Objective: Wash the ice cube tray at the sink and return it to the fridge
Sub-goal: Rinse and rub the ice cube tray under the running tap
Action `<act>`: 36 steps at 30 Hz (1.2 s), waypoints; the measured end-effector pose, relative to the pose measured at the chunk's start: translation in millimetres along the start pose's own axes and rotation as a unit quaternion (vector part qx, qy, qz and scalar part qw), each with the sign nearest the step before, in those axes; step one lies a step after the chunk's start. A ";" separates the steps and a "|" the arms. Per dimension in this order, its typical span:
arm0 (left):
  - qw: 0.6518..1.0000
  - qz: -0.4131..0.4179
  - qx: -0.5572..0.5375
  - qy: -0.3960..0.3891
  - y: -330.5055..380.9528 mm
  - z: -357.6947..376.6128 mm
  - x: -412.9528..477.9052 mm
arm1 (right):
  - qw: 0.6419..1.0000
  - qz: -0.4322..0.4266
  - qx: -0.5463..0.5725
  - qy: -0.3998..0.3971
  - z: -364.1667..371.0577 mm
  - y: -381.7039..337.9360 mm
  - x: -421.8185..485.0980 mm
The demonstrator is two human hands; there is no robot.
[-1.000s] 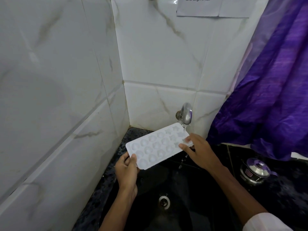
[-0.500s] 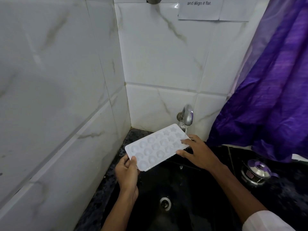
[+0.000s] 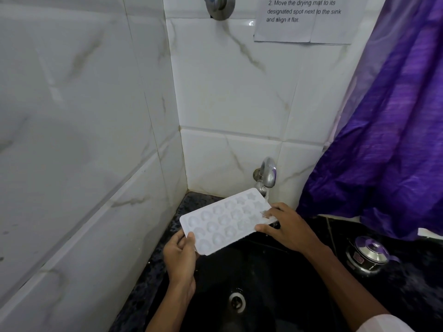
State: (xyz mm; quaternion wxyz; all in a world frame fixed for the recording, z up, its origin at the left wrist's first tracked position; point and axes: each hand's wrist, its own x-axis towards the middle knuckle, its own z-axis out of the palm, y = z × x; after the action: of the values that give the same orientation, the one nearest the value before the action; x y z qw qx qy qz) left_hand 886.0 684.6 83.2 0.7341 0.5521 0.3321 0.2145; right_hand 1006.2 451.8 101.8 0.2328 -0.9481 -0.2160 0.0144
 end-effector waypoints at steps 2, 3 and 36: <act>1.000 0.000 -0.004 -0.001 -1.4 -0.5 -0.1 | 1.000 -0.004 0.014 0.011 3.1 0.3 -1.6; 1.000 0.000 -0.005 -0.002 -2.4 -0.7 0.1 | 1.000 -0.005 0.024 0.016 4.8 1.2 -2.2; 0.959 0.115 0.228 -0.125 -51.9 -23.7 -8.9 | 0.929 0.220 0.283 0.094 55.3 52.2 -84.7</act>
State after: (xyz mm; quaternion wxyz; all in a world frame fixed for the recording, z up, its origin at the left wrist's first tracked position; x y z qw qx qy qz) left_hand 860.1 678.8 32.0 0.5948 0.7616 0.2124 0.1452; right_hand 943.4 398.9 22.9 0.5017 -0.8636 0.0345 0.0364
